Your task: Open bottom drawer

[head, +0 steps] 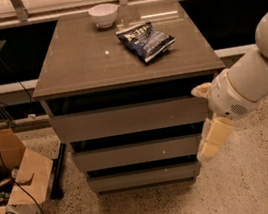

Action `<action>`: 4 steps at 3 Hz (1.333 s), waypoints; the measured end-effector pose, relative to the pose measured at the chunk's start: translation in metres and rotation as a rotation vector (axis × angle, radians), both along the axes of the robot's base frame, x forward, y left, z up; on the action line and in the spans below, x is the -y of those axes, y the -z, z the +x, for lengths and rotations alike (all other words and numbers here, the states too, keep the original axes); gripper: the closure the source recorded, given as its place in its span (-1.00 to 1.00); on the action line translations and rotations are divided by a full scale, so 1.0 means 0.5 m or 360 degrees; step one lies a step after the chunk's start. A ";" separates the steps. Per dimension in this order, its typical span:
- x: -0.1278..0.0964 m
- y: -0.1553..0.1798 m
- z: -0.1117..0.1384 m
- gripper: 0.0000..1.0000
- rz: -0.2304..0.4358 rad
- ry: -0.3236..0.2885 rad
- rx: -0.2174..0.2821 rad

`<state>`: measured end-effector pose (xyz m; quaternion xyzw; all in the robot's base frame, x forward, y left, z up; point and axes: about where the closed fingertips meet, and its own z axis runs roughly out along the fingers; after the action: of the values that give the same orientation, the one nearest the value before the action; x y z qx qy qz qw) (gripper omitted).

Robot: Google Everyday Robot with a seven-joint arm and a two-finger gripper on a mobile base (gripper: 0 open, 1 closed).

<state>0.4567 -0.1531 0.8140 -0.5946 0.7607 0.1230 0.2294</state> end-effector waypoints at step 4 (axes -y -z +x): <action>-0.034 0.299 -0.040 -1.00 0.0186 0.0066 -0.0170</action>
Offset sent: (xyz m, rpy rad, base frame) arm -0.0153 0.0198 -0.1352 0.0869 0.1385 -0.0483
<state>0.4366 -0.1361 0.6643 -0.5569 0.7756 0.1938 0.2253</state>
